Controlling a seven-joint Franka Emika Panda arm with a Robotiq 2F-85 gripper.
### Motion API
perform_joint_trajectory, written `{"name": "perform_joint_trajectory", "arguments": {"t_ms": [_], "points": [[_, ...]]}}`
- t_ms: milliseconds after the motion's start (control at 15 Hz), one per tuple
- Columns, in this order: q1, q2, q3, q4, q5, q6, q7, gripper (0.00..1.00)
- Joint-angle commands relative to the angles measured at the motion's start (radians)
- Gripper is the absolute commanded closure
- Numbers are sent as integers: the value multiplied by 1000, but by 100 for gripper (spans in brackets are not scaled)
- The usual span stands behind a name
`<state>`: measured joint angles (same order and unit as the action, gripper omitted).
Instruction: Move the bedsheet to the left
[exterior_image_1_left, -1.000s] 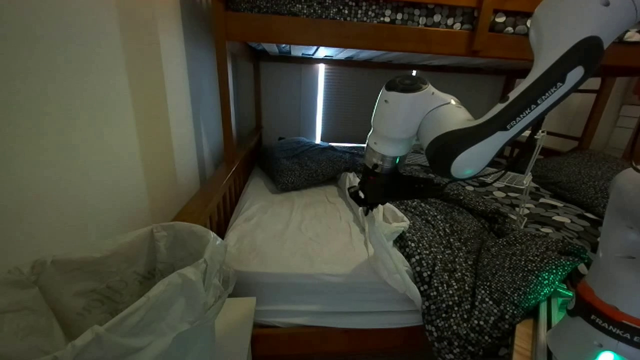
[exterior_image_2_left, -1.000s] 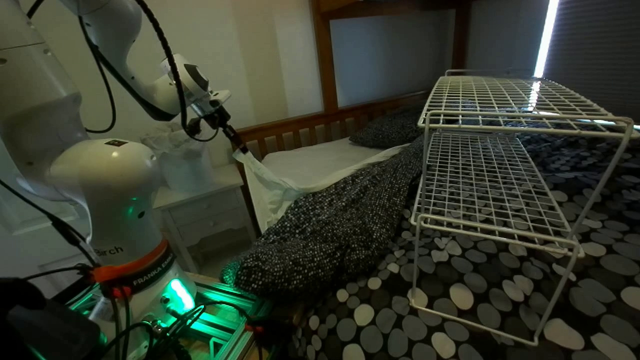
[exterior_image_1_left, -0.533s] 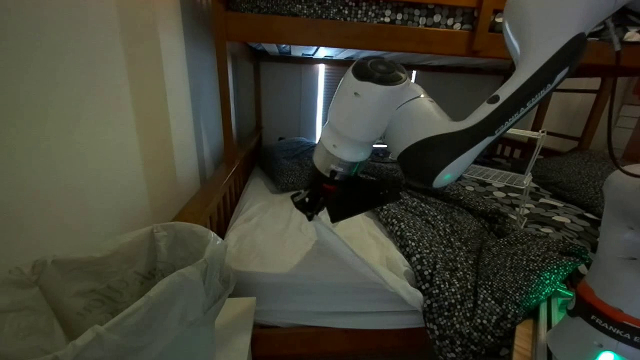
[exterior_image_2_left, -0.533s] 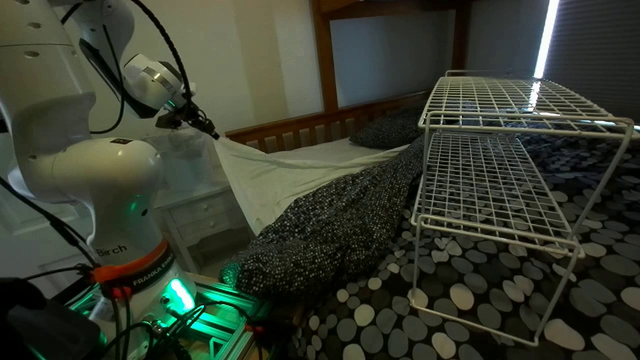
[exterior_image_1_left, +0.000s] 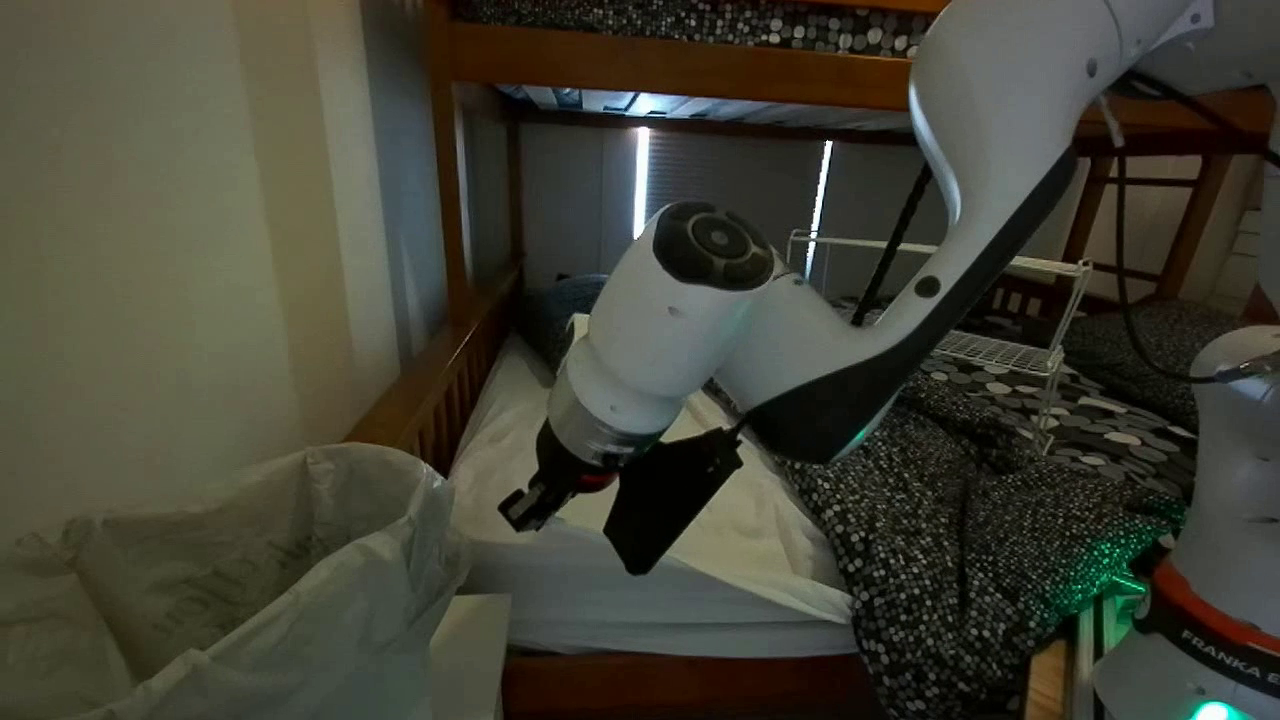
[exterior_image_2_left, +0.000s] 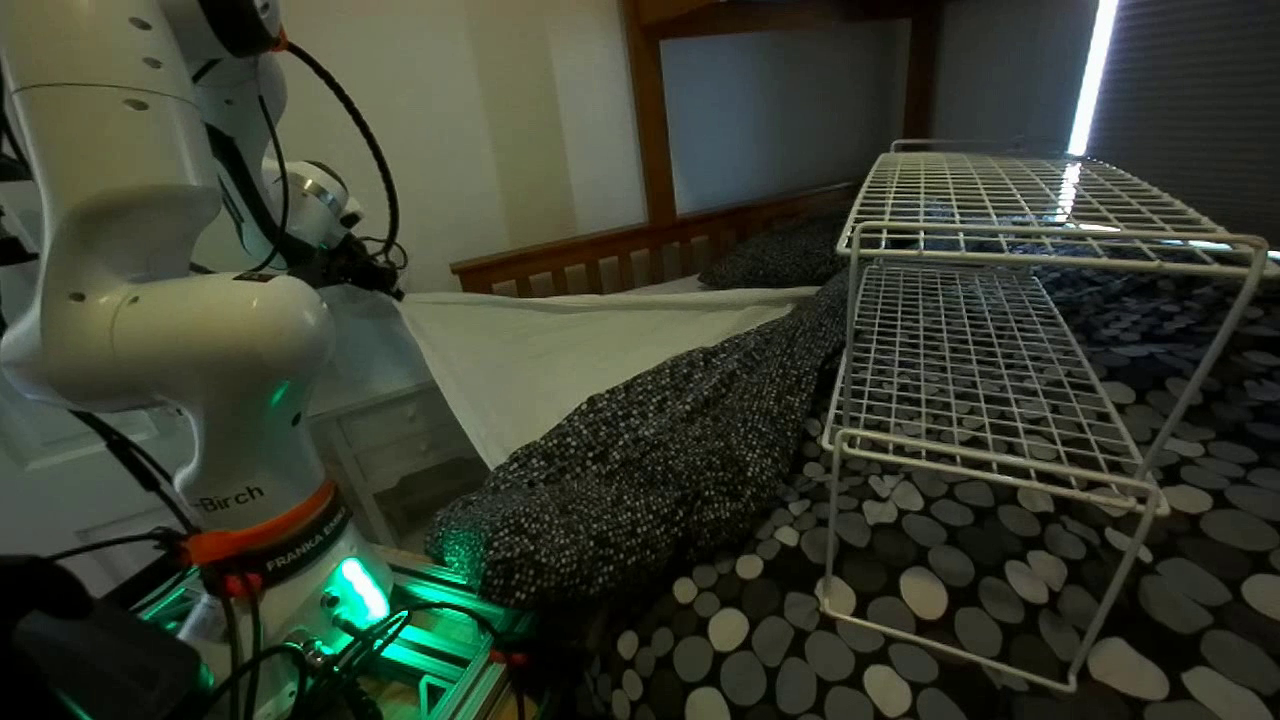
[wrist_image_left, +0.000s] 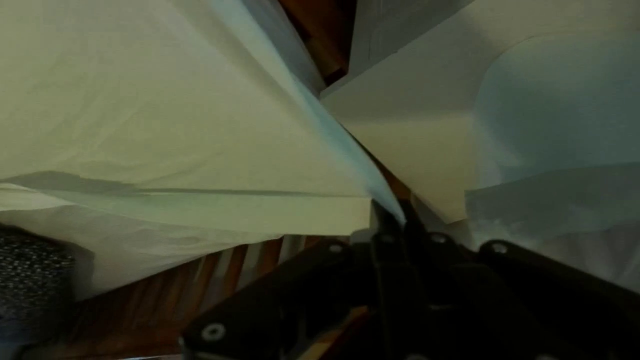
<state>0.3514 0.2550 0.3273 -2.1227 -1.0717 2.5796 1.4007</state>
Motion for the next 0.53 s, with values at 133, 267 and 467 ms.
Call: {"name": "perform_joint_trajectory", "arguments": {"t_ms": [133, 267, 467], "points": [[6, 41, -14, 16, -39, 47, -26, 95], [6, 48, -17, 24, -40, 52, -35, 95], [7, 49, -17, 27, -40, 52, -38, 95]]}}
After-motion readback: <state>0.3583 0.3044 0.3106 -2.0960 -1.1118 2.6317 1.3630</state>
